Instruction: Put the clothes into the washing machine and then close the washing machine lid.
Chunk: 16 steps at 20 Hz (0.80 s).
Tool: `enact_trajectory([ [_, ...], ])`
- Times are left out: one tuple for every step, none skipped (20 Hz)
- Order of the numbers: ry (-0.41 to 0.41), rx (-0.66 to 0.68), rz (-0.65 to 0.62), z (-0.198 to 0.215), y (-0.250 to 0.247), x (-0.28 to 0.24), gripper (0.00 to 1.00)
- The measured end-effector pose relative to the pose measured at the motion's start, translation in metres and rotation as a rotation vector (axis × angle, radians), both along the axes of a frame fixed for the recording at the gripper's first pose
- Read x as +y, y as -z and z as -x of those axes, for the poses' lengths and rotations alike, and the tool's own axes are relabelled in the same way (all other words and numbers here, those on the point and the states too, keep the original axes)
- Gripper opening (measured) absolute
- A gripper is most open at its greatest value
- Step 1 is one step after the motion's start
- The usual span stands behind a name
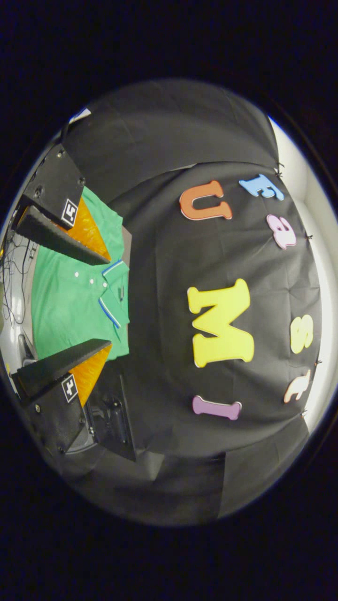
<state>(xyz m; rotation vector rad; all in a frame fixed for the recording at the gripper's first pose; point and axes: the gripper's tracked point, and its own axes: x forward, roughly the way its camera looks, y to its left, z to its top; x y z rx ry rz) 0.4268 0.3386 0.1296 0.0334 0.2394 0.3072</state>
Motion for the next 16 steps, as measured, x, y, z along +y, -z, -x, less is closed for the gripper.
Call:
enact_trajectory([
  [0.001, 0.022, 0.009, -0.008, 0.008, 0.008, 0.99],
  [0.003, 0.042, 0.022, -0.017, 0.015, 0.015, 0.99],
  [0.006, 0.065, 0.034, -0.026, 0.021, 0.021, 0.99],
  [0.006, 0.084, 0.043, -0.034, 0.031, 0.027, 0.99],
  [0.009, 0.104, 0.053, -0.042, 0.039, 0.031, 0.99],
  [0.015, 0.129, 0.061, -0.046, 0.05, 0.033, 0.99],
  [0.017, 0.152, 0.065, -0.052, 0.059, 0.038, 0.98],
  [0.02, 0.175, 0.075, -0.057, 0.067, 0.039, 0.99],
  [0.021, 0.194, 0.087, -0.061, 0.075, 0.04, 0.99],
  [0.019, 0.207, 0.089, -0.064, 0.082, 0.044, 0.99],
  [0.021, 0.221, 0.096, -0.068, 0.088, 0.045, 0.99],
  [0.021, 0.243, 0.107, -0.069, 0.097, 0.045, 0.99],
  [0.023, 0.265, 0.113, -0.071, 0.103, 0.046, 0.99],
  [0.026, 0.247, 0.117, -0.073, 0.101, 0.047, 0.99],
  [0.028, 0.24, 0.13, -0.076, 0.102, 0.048, 0.99],
  [0.037, 0.25, 0.146, -0.073, 0.105, 0.048, 0.98],
])
